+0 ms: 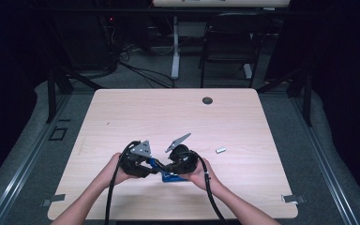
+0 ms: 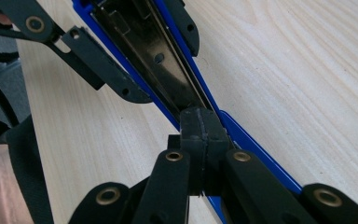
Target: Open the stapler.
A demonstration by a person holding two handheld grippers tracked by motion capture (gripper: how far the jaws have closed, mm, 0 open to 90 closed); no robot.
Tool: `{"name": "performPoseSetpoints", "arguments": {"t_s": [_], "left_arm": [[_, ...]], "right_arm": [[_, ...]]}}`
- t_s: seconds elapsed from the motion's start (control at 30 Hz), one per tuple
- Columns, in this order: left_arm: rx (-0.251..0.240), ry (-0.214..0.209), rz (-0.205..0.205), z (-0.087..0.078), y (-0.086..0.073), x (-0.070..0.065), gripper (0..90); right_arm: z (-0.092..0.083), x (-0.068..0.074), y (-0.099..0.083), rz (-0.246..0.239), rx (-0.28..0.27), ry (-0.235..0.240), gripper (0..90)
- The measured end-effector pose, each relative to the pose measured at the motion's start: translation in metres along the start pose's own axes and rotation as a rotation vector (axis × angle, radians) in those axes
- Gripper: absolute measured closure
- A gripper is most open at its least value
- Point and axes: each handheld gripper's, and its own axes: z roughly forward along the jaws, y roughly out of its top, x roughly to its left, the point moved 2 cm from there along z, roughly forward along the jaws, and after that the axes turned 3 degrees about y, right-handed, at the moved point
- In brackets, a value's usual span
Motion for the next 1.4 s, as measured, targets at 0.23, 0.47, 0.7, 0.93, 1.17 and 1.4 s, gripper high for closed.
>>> {"name": "performPoseSetpoints", "arguments": {"t_s": [0.23,0.47,0.7,0.93,1.17,1.4], "left_arm": [[0.014,0.007,0.006,0.001,0.001,0.000,62.3],[-0.017,0.015,0.006,-0.002,0.005,0.000,57.1],[-0.112,0.025,-0.004,-0.015,0.010,0.000,59.3],[-0.117,0.025,-0.003,-0.017,0.011,0.000,64.5],[-0.112,0.022,-0.006,-0.017,0.011,0.001,65.0],[-0.107,0.016,0.000,-0.017,0.011,0.001,65.2]], "right_arm": [[0.001,-0.002,0.000,-0.001,-0.004,0.012,90.0],[0.001,-0.002,0.000,-0.006,-0.003,0.010,90.0],[0.002,-0.001,-0.001,0.012,-0.018,0.010,90.0],[0.002,-0.001,-0.001,0.013,-0.016,0.010,90.0],[0.001,-0.003,-0.002,0.009,-0.014,0.026,90.0],[0.000,-0.003,-0.003,-0.009,0.013,0.020,90.0]]}}
